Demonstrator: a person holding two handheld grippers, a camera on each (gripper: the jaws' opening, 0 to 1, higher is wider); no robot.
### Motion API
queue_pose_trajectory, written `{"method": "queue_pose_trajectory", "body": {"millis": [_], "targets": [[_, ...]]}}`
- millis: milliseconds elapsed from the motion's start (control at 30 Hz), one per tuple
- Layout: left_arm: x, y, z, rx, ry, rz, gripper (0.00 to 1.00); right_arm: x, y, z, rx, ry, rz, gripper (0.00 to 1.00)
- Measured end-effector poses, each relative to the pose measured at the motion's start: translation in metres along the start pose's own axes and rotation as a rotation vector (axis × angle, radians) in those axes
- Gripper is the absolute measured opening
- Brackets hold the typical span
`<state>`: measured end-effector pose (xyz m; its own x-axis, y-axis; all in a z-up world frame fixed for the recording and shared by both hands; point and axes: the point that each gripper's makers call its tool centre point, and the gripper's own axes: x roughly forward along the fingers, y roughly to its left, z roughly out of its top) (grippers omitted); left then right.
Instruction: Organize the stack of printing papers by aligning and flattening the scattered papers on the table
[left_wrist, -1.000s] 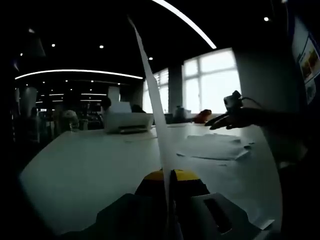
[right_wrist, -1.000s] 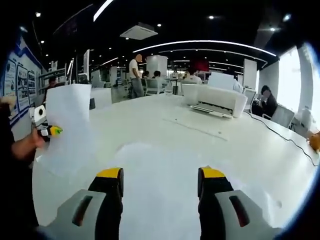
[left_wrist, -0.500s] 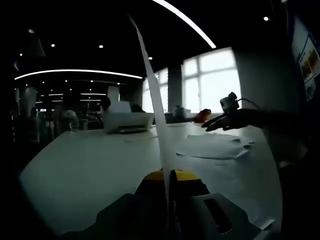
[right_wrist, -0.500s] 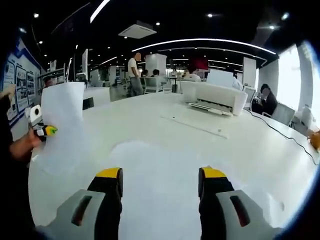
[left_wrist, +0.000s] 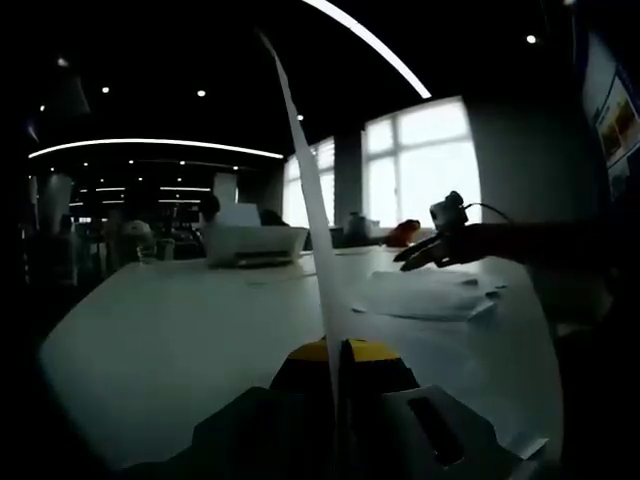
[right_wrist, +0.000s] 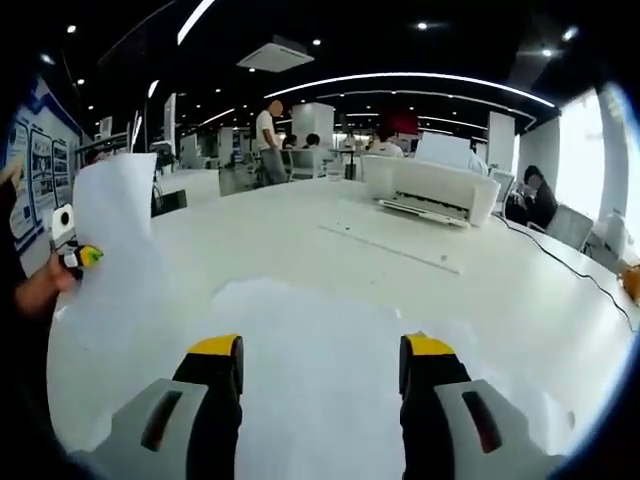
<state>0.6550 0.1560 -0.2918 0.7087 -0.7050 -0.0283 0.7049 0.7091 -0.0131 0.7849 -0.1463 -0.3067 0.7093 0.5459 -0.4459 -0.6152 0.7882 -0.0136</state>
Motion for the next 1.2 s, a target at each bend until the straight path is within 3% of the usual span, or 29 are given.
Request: {"method": "queue_pose_trajectory", "body": {"millis": [533, 1200], "targets": [[0.001, 0.001, 0.0, -0.001, -0.001, -0.005, 0.06, 0.023, -0.007, -0.002, -0.039, 0.013, 0.01, 0.63], [0.001, 0.003, 0.002, -0.007, -0.009, -0.013, 0.06, 0.062, -0.036, -0.006, -0.019, 0.029, -0.004, 0.63]]}}
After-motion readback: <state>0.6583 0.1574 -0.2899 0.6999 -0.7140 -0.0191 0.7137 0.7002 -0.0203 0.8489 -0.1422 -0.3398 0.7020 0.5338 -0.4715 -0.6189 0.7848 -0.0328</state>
